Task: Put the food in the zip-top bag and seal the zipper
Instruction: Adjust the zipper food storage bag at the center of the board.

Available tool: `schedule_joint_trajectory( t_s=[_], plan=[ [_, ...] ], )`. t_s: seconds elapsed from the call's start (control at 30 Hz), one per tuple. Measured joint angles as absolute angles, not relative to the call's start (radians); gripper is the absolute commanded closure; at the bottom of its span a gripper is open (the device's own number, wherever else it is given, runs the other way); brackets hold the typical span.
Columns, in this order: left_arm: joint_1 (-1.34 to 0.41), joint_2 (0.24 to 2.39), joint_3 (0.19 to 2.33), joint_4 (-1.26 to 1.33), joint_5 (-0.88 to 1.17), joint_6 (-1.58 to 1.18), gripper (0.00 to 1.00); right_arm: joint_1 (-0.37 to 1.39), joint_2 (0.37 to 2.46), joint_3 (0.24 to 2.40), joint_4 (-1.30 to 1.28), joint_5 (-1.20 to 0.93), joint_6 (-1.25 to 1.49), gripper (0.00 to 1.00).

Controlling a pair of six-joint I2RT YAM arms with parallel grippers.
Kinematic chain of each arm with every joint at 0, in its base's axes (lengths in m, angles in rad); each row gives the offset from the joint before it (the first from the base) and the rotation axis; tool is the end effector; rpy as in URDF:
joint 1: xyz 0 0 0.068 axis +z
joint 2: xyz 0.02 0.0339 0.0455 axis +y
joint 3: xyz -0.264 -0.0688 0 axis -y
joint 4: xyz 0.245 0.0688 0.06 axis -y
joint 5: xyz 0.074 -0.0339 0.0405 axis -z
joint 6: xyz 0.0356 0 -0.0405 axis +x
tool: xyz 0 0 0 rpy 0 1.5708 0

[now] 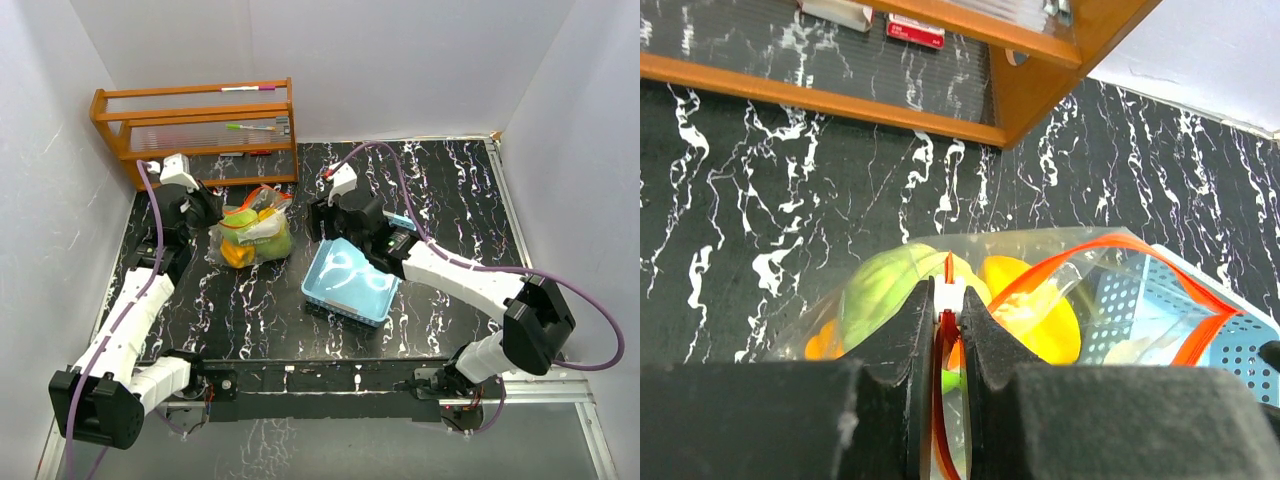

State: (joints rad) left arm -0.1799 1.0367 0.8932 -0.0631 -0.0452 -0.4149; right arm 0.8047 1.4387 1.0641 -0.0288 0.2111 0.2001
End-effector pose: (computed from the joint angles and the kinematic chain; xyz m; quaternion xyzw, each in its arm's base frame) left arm 0.2403 -0.0421 0.3426 -0.1051 0.7690 -0.1679 0.6077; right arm 0.2378 0.2364 0.2987 -0.1916 0.8094 0.1869 0.5227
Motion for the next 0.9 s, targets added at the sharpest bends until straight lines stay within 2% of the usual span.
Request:
schedule_joint_trajectory(
  t_s=[0.07, 0.13, 0.37, 0.6, 0.9],
  plan=[
    [-0.180, 1.033, 0.880, -0.063, -0.039, -0.421, 1.00, 0.805, 1.438, 1.086, -0.035, 0.187, 0.217, 0.12],
    [-0.181, 1.030, 0.869, -0.062, -0.034, -0.426, 1.00, 0.805, 1.430, 1.106, -0.033, 0.171, 0.234, 0.07],
    [-0.197, 1.002, 0.865, -0.085, -0.017, -0.430, 1.00, 0.804, 1.414, 1.177, 0.027, 0.077, 0.298, 0.07],
    [-0.218, 0.931, 0.824, -0.110, -0.003, -0.435, 1.00, 0.803, 1.520, 1.250, 0.065, -0.008, 0.342, 0.08],
    [-0.243, 0.884, 0.768, -0.115, 0.009, -0.451, 1.00, 0.803, 1.619, 1.255, 0.046, -0.010, 0.351, 0.10]
  ],
)
